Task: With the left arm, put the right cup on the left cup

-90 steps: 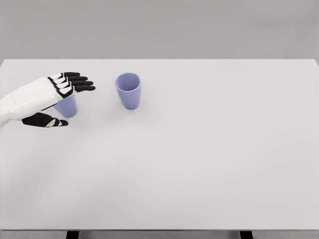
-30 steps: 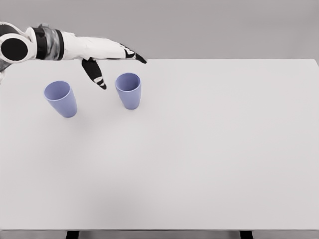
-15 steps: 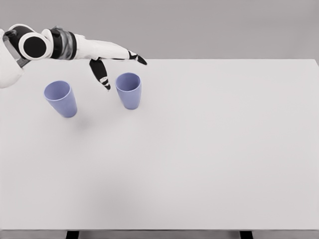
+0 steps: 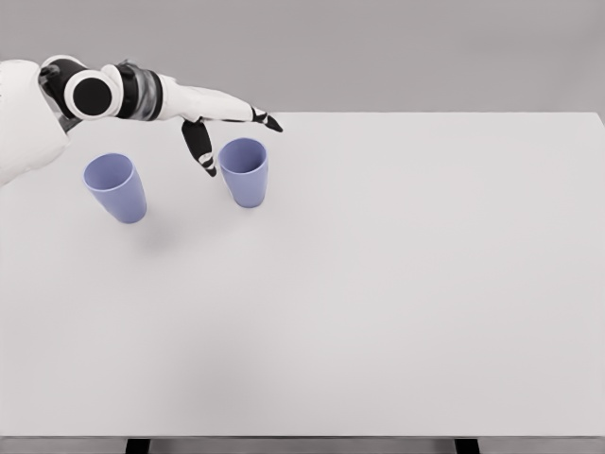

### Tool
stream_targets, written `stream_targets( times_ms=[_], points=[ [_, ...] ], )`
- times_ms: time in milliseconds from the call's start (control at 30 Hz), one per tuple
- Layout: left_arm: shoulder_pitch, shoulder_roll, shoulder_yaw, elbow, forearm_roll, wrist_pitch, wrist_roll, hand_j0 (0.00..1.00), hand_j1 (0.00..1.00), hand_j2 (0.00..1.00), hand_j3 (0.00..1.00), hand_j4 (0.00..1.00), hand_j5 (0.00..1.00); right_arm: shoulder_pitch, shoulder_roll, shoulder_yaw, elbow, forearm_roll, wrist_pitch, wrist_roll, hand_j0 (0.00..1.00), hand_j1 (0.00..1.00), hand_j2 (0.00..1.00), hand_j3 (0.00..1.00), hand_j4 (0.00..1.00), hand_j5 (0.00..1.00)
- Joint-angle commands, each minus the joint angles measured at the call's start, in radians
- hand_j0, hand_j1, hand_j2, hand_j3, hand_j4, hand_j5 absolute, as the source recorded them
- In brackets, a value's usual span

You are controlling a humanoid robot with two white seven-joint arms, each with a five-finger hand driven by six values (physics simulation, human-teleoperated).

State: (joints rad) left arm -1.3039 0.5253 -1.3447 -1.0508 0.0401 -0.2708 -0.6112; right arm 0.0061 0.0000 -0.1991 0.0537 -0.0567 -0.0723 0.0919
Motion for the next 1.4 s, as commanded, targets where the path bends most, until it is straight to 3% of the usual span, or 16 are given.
stream_targets(
  times_ms=[0, 100, 500, 600, 1367],
  points=[
    [0.000, -0.004, -0.005, 0.005, 0.001, 0.004, 0.000, 1.00, 1.00, 1.00, 1.00, 1.00, 1.00, -0.002, 0.000, 0.001, 0.000, 0.000, 0.000, 0.000, 1.00, 1.00, 1.00, 1.00, 1.00, 1.00],
    [0.003, -0.033, -0.007, 0.043, -0.006, 0.002, 0.000, 1.00, 1.00, 1.00, 1.00, 1.00, 1.00, -0.002, 0.000, 0.001, 0.000, 0.000, -0.001, 0.000, 1.00, 1.00, 1.00, 1.00, 1.00, 1.00],
    [0.020, -0.048, -0.005, 0.071, -0.009, 0.005, 0.000, 1.00, 1.00, 1.00, 1.00, 1.00, 1.00, 0.000, 0.000, 0.000, 0.000, 0.000, 0.000, 0.000, 1.00, 1.00, 1.00, 1.00, 1.00, 1.00],
    [0.025, -0.076, -0.004, 0.127, -0.009, 0.001, 0.000, 1.00, 1.00, 1.00, 1.00, 1.00, 1.00, -0.002, 0.000, 0.000, 0.000, 0.000, 0.000, 0.000, 1.00, 1.00, 1.00, 1.00, 1.00, 1.00],
    [0.034, -0.100, 0.001, 0.144, -0.006, 0.005, 0.000, 1.00, 1.00, 1.00, 1.00, 1.00, 1.00, -0.002, 0.000, 0.000, 0.000, 0.000, -0.001, 0.000, 1.00, 1.00, 1.00, 1.00, 1.00, 1.00]
  ],
)
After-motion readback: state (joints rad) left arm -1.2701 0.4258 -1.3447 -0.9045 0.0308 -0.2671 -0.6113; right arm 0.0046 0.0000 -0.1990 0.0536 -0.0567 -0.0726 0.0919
